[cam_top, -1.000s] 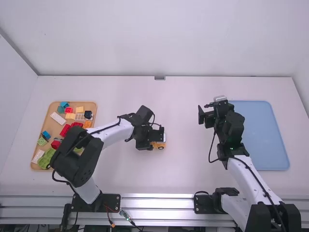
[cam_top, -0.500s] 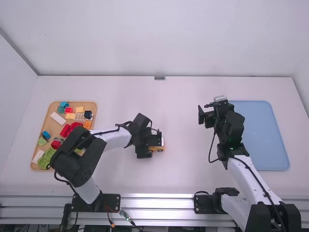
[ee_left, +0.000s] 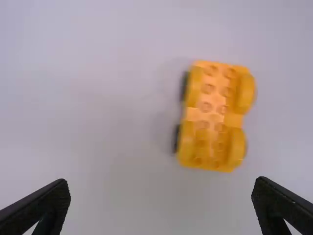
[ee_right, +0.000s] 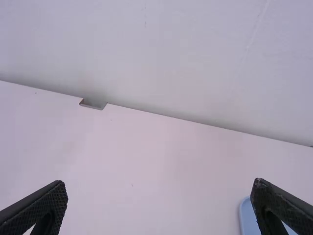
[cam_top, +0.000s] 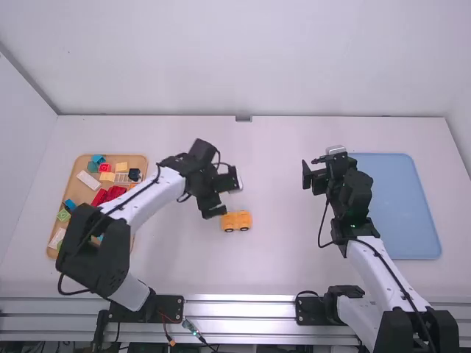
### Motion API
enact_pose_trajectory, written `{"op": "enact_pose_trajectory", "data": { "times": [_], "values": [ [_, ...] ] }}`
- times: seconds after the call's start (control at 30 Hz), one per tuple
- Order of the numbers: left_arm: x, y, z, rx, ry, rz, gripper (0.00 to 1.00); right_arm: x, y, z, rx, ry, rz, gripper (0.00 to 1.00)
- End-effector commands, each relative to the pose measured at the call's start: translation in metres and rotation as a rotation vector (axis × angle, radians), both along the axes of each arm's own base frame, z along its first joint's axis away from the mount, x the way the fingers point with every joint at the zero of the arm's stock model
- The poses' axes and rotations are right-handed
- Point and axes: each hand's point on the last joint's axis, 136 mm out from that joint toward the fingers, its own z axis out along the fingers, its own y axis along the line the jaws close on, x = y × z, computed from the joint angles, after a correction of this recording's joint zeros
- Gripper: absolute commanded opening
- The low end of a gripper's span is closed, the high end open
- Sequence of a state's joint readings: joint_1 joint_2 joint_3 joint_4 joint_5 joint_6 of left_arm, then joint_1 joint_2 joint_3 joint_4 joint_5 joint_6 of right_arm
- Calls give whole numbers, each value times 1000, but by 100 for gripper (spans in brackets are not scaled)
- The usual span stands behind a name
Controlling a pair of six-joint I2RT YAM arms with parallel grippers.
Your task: Assemble lego blocks to make yellow taxi
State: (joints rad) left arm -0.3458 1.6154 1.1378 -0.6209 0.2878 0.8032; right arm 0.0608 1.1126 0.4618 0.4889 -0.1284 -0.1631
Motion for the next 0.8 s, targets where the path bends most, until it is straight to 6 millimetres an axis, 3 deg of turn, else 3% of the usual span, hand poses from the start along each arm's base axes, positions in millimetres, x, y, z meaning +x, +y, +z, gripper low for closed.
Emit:
{"op": "enact_pose_trajectory", "data": {
  "times": [0.0, 0.03, 0.1, 0.13, 0.23, 0.27, 0.3, 0.47, 0.77],
  "values": [
    [25, 30, 32, -75, -4, 257, 99, 6, 3, 15, 5, -33, 11, 99],
    [29, 35, 34, -80, -5, 293, 99, 6, 3, 15, 6, -33, 10, 99],
    [59, 87, 49, -119, -10, 647, 99, 6, 4, 15, 6, -33, 11, 99],
    [64, 99, 51, -125, -13, 725, 99, 6, 4, 15, 6, -33, 11, 99],
    [84, 172, 56, -135, -55, 1133, 99, 6, 3, 16, 5, -34, 11, 99],
    [84, 175, 56, -136, -56, 1147, 99, 6, 3, 16, 5, -34, 11, 99],
    [87, 195, 55, -143, -55, 1236, 99, 6, 3, 17, 6, -38, 11, 99],
    [93, 260, 43, -178, 21, 1519, 100, 5, 12, 23, 20, -62, 62, 99],
    [98, 347, 5, -111, 202, 1867, 99, 3, 21, 23, 33, -61, 113, 99]
  ]
}}
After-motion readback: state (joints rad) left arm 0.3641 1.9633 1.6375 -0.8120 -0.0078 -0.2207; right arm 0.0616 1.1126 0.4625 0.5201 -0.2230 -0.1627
